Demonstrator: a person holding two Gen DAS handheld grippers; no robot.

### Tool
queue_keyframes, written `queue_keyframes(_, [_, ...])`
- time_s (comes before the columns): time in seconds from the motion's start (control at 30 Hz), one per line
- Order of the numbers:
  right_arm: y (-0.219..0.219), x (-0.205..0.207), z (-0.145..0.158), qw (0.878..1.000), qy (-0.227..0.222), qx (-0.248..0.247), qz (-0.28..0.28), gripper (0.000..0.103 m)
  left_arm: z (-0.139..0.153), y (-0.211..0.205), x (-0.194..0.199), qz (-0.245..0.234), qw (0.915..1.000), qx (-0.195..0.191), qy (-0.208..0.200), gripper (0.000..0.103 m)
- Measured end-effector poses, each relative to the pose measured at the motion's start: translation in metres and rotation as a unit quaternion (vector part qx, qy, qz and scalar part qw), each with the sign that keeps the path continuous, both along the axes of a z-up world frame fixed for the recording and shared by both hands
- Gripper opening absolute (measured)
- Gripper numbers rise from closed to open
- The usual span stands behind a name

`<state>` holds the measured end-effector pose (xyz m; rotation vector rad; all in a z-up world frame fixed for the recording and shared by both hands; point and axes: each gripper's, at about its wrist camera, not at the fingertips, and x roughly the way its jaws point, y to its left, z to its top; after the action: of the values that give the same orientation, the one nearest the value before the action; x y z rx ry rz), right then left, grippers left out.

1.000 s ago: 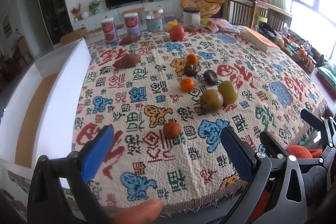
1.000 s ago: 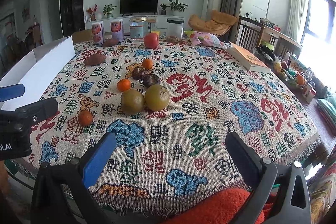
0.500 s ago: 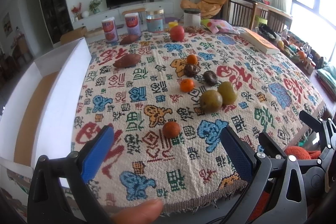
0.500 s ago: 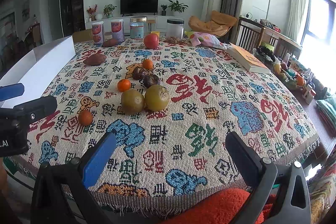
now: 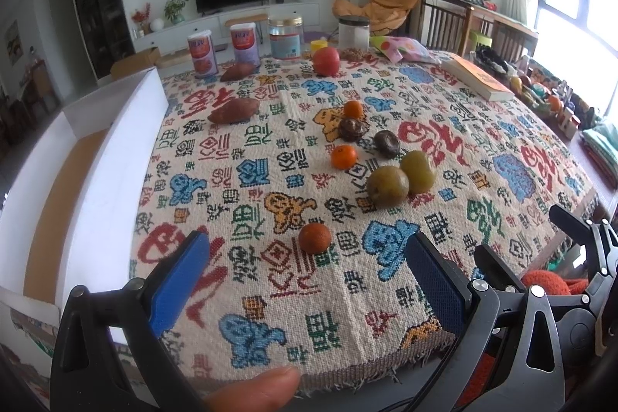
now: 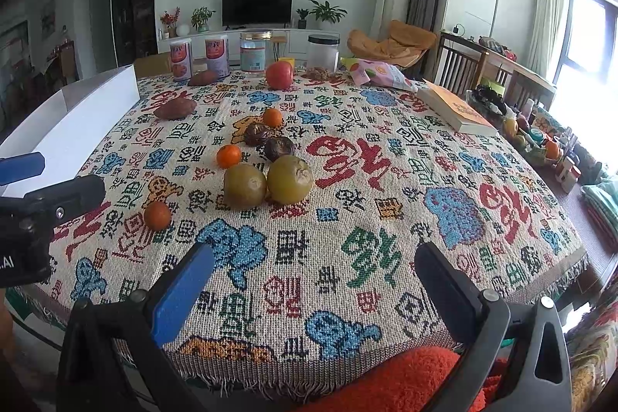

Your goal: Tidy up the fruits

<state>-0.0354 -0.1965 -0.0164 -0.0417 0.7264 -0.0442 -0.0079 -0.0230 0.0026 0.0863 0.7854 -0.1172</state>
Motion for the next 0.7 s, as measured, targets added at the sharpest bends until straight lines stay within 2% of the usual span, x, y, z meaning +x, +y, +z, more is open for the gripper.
queue_keyframes(0.27, [0.001, -0.001, 0.001, 1.000, -0.003, -0.010, 0.001, 0.103, 0.001, 0.000, -0.001, 0.001, 1.0000, -0.001, -0.001, 0.102])
queue_keyframes(0.37, [0.005, -0.003, 0.006, 0.997, -0.026, -0.072, -0.012, 0.103, 0.002, 0.001, -0.001, 0.003, 1.0000, -0.004, -0.004, 0.102])
queue_keyframes(0.43, [0.002, -0.005, 0.010, 0.995, -0.039, -0.087, -0.019, 0.103, 0.002, 0.002, 0.000, 0.005, 1.0000, -0.006, -0.004, 0.102])
queue_keyframes(0.57, [-0.007, -0.001, 0.006, 0.999, -0.022, -0.034, -0.010, 0.103, 0.003, 0.002, 0.002, 0.005, 0.9999, -0.009, -0.003, 0.102])
queue_keyframes(0.7, [-0.006, 0.003, -0.004, 1.000, -0.003, -0.014, 0.001, 0.103, 0.006, 0.000, 0.001, 0.002, 0.9999, -0.009, -0.007, 0.102])
